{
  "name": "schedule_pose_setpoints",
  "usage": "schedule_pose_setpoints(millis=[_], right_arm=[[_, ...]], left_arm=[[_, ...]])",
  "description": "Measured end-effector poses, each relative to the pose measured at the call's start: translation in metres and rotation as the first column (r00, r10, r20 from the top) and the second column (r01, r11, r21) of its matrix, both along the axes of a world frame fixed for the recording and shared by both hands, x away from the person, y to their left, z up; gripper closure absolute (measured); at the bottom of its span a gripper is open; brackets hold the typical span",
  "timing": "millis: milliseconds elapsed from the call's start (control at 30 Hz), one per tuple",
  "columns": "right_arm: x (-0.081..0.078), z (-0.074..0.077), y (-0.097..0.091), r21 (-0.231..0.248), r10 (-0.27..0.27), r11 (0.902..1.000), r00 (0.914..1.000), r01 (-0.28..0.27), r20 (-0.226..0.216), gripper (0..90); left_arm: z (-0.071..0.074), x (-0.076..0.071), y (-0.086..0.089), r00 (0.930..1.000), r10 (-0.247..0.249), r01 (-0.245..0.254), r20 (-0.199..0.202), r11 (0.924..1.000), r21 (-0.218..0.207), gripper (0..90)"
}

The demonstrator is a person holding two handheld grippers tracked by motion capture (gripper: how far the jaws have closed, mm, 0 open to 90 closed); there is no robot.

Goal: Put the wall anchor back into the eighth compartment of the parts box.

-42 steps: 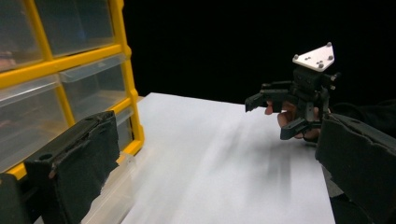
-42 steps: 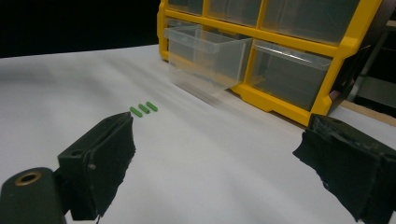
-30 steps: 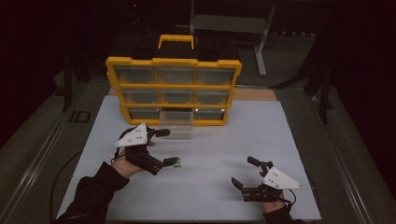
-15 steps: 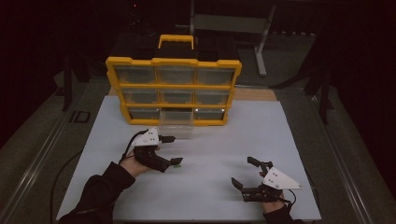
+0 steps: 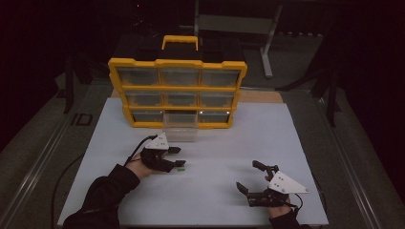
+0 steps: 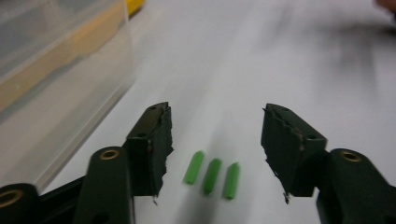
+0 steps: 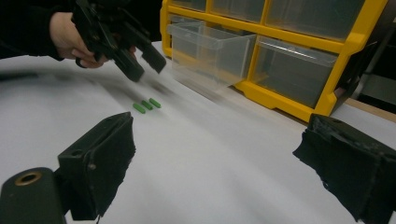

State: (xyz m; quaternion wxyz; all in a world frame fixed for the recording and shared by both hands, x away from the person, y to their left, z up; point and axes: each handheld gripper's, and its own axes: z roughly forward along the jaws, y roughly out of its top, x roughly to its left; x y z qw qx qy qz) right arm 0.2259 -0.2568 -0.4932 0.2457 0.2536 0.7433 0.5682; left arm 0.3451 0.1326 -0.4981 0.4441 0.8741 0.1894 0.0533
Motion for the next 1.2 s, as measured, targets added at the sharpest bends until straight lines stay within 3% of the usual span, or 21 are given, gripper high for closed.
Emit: schedule_pose_setpoints(millis=[267, 333, 467, 600, 867, 1000, 1167, 1200], right_arm=[[0.0, 0.0, -0.001, 0.004, -0.001, 1.0, 1.0, 0.001, -0.001, 9.2], [0.0, 0.0, -0.001, 0.005, 0.0, 1.0, 1.0, 0.001, -0.003, 9.2], [0.0, 0.0, -0.001, 0.005, -0.001, 1.0, 1.0, 0.001, -0.003, 9.2], [0.0, 0.0, -0.001, 0.004, -0.002, 1.0, 1.0, 0.002, -0.002, 9.2], [0.0, 0.0, -0.002, 0.006, -0.004, 1.0, 1.0, 0.004, -0.006, 9.2], [0.0, 0.0, -0.003, 0.007, -0.006, 1.0, 1.0, 0.006, -0.004, 9.2], [0.0, 0.0, -0.003, 0.01, -0.005, 0.9999, 1.0, 0.005, -0.001, 9.2], [0.0, 0.0, -0.003, 0.009, -0.005, 0.9999, 1.0, 0.005, 0.0, 9.2]], left_arm=[[-0.015, 0.008, -0.003, 0.9997, 0.018, -0.017, -0.014, 0.9976, 0.067, 60.0], [-0.018, 0.009, -0.003, 0.9994, 0.013, -0.011, -0.031, 0.9978, 0.066, 64.8], [-0.023, 0.012, -0.007, 0.9989, -0.008, 0.013, -0.045, 0.9937, 0.111, 70.1], [-0.025, 0.014, -0.01, 0.9984, -0.018, 0.025, -0.053, 0.9912, 0.13, 77.0], [-0.023, 0.019, -0.012, 0.9979, -0.036, 0.044, -0.054, 0.9873, 0.153, 84.2], [-0.016, 0.018, -0.01, 0.9985, -0.051, 0.053, -0.018, 0.9865, 0.155, 84.2], [0.0, 0.014, -0.005, 0.9916, -0.126, 0.12, 0.03, 0.9815, 0.149, 84.2], [0.004, 0.014, -0.004, 0.9899, -0.141, 0.136, 0.02, 0.9793, 0.15, 84.2]])
